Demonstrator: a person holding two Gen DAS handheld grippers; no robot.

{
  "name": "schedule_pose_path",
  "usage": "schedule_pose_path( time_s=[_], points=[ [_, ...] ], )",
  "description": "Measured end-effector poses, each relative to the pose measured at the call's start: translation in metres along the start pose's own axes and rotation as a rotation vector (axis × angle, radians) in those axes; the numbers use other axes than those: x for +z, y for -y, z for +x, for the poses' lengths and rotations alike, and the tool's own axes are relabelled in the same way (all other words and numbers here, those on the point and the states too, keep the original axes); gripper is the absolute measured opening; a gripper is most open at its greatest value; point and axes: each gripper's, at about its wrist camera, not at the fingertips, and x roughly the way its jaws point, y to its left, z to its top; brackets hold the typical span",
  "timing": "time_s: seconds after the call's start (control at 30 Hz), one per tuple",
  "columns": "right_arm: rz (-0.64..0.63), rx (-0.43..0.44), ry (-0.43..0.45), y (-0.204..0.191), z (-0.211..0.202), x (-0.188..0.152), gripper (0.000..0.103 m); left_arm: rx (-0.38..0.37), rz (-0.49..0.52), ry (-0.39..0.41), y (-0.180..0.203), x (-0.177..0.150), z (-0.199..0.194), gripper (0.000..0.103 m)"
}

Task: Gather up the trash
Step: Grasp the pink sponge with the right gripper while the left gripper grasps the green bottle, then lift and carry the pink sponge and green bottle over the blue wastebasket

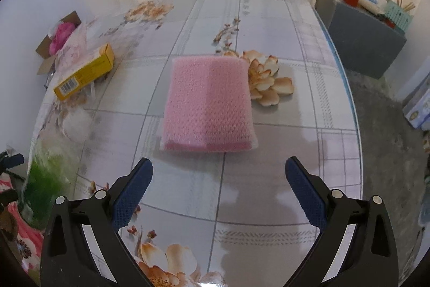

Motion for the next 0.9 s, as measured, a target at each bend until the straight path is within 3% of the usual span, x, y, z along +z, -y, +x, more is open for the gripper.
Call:
schedule_pose_path(
  time_s=[0.2, 0.4, 0.5, 0.73, 0.9],
  points=[
    [0.022, 0.009, -0.006, -0.003, 0.012, 0.019, 0.095, -0.015, 0.107, -0.109, 0.02, 0.019, 0.04, 0.089],
    [0.027, -0.008, -0.044, -0.006, 0.038, 0.04, 0.095, -0.042, 0.142, -0.215, 0.034, 0.024, 0.074, 0.089],
    [0.02, -0.022, -0.074, -0.007, 0.054, 0.049, 0.095, -0.065, 0.128, -0.261, 0.036, 0.023, 0.087, 0.083],
    [-0.011, -0.081, -0.097, -0.01, 0.074, 0.057, 0.095, -0.113, 0.076, -0.262, 0.028, 0.023, 0.09, 0.067],
    [0.007, -0.113, -0.09, -0.012, 0.076, 0.06, 0.095, -0.132, 0.03, -0.252, 0.024, 0.017, 0.084, 0.064]
  ],
)
